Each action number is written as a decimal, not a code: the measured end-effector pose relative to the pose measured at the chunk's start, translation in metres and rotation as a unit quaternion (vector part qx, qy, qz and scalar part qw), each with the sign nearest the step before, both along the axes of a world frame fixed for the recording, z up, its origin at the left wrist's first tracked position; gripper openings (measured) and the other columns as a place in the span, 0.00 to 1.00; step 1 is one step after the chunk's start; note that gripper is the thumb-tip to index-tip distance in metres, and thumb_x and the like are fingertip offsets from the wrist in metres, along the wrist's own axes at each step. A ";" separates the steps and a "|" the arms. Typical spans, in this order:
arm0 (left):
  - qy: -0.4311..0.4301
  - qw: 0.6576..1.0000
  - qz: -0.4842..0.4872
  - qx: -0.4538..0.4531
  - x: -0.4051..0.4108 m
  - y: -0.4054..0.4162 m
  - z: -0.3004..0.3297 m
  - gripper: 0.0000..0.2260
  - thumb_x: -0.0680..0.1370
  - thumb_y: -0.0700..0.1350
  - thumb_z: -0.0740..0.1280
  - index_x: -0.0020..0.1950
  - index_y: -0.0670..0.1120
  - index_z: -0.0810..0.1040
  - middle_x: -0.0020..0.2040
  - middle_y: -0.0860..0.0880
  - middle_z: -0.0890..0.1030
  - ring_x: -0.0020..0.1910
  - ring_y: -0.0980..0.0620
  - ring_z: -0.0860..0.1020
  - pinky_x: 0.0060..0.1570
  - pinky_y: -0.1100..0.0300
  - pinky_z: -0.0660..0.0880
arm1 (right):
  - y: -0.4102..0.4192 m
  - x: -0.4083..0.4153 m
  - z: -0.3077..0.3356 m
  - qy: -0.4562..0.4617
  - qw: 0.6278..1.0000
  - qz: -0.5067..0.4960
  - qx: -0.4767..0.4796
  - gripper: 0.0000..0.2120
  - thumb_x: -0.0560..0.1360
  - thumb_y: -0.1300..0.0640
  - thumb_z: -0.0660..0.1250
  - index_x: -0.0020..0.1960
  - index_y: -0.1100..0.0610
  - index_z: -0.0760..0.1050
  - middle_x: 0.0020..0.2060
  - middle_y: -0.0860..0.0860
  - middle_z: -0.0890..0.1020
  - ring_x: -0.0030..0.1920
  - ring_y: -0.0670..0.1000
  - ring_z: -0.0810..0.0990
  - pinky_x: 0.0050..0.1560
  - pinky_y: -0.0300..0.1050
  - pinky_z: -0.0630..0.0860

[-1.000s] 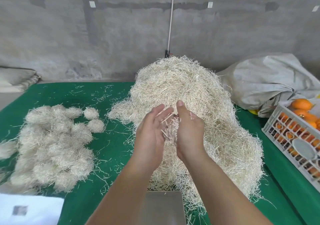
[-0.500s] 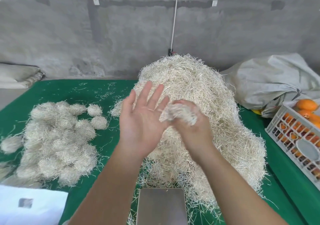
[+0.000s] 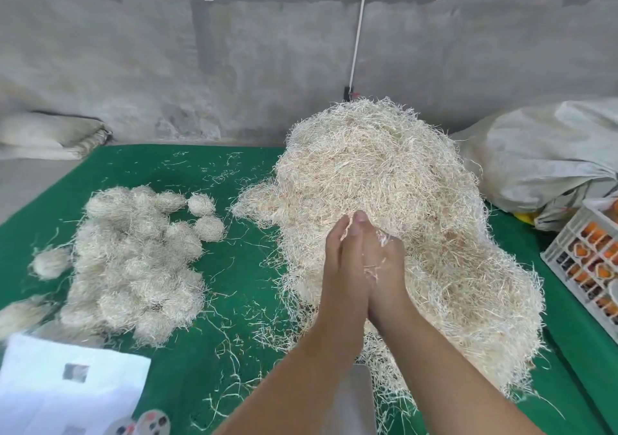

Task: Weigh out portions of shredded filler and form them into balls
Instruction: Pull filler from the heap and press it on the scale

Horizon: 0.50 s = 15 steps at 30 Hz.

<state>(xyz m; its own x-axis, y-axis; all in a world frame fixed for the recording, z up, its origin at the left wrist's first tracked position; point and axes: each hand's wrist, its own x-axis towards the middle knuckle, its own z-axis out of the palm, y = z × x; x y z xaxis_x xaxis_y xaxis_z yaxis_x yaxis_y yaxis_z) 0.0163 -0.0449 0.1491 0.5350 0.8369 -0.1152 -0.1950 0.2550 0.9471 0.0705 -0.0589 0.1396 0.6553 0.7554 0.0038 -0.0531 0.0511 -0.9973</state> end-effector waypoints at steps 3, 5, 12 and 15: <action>-0.038 0.999 0.010 -0.003 -0.011 0.003 -0.008 0.18 0.73 0.74 0.64 0.59 0.72 0.78 0.58 0.63 0.84 0.58 0.63 0.82 0.61 0.53 0.76 | 0.011 -0.005 -0.005 -0.041 0.999 0.005 0.029 0.13 0.76 0.32 0.60 0.44 0.39 0.74 0.45 0.43 0.77 0.45 0.46 0.75 0.47 0.54 0.74; -0.018 0.999 0.030 0.013 -0.015 0.009 -0.021 0.19 0.73 0.73 0.64 0.60 0.69 0.78 0.57 0.60 0.85 0.56 0.63 0.83 0.56 0.56 0.78 | 0.022 0.000 -0.005 -0.053 0.996 -0.029 -0.061 0.18 0.68 0.24 0.53 0.51 0.30 0.69 0.62 0.41 0.69 0.62 0.45 0.67 0.67 0.58 0.66; 0.297 0.903 0.107 0.292 -0.082 0.099 -0.057 0.31 0.78 0.74 0.57 0.58 0.48 0.78 0.52 0.55 0.80 0.49 0.59 0.77 0.52 0.58 0.77 | 0.049 -0.007 -0.041 0.043 0.991 0.105 -0.073 0.29 0.74 0.41 0.67 0.72 0.45 0.67 0.65 0.50 0.71 0.64 0.51 0.72 0.51 0.42 0.68; 0.459 0.782 0.159 0.391 -0.148 0.175 -0.062 0.23 0.79 0.64 0.60 0.71 0.55 0.71 0.71 0.48 0.68 0.65 0.53 0.71 0.68 0.52 0.71 | 0.057 0.003 -0.061 0.050 0.981 0.125 -0.138 0.23 0.76 0.48 0.70 0.68 0.39 0.69 0.58 0.47 0.76 0.56 0.52 0.77 0.53 0.47 0.67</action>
